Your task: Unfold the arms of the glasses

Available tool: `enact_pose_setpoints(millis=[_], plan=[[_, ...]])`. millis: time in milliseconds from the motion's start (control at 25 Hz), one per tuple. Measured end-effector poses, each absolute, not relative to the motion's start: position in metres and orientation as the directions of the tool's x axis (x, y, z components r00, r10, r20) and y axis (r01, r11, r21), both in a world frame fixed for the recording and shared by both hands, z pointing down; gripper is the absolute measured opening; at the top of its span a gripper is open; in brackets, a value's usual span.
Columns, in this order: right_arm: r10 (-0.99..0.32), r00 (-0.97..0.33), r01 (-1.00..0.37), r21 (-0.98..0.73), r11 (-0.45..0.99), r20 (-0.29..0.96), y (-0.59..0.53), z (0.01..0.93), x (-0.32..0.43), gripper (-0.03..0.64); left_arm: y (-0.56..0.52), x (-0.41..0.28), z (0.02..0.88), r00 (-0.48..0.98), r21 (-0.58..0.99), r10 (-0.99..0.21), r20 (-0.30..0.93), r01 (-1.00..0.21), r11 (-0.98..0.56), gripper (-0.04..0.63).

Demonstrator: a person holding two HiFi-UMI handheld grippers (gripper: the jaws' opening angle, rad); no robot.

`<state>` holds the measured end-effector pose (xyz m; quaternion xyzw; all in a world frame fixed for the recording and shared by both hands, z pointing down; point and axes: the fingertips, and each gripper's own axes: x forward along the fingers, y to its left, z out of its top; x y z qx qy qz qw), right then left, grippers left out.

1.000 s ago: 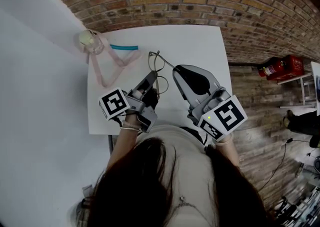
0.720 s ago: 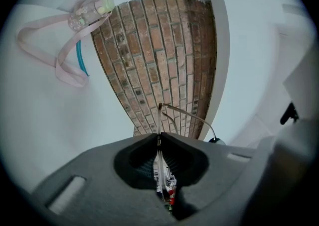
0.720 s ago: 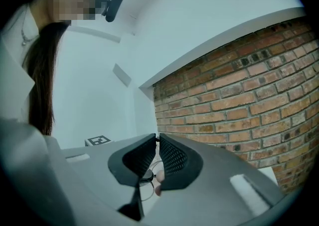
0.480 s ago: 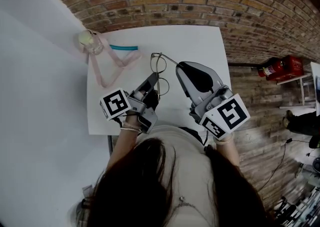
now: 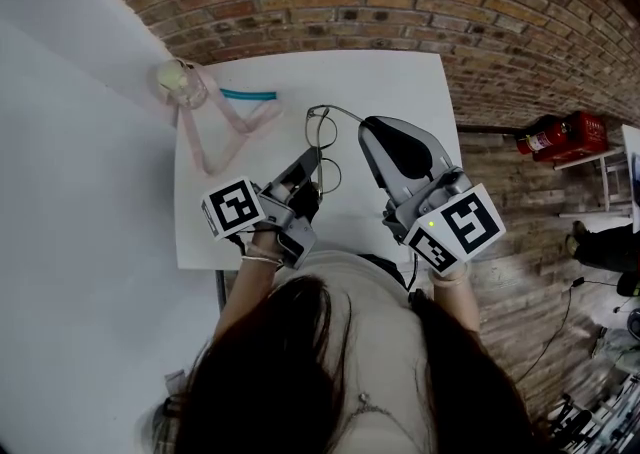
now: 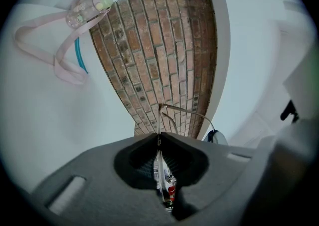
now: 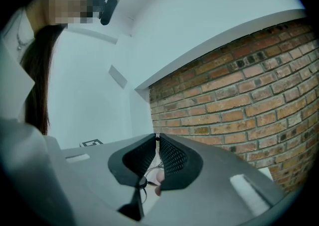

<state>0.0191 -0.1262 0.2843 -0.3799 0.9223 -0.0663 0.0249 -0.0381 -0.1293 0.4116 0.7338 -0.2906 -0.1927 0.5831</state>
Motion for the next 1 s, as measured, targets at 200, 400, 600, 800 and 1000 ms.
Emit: enact_pose_setpoints(millis=[200,400,600,800,1000], plan=[[-0.71,-0.704,-0.702,-0.147,0.697,-0.005,-0.129,0.282,0.022,0.031,-0.129,-0.03,0.402,0.767,0.978,-0.642,0.004,-0.137,-0.158,0.025],[-0.717,-0.697,-0.708,-0.151,0.69,-0.009,-0.131,0.281,0.024,0.031,-0.128,-0.03,0.408,0.773,0.974,-0.634,0.029,-0.164,-0.156,0.025],[-0.724,-0.689,-0.714,-0.157,0.682,-0.011,-0.133,0.281,0.027,0.031,-0.126,-0.028,0.409,0.782,0.972,-0.622,0.036,-0.172,-0.159,0.025],[-0.73,-0.683,-0.72,-0.159,0.676,-0.013,-0.135,0.28,0.03,0.031,-0.125,-0.025,0.407,0.789,0.975,-0.614,0.025,-0.156,-0.161,0.025],[-0.736,-0.677,-0.724,-0.164,0.67,-0.014,-0.135,0.282,0.032,0.031,-0.123,-0.027,0.416,0.794,0.966,-0.604,0.072,-0.207,-0.158,0.025]])
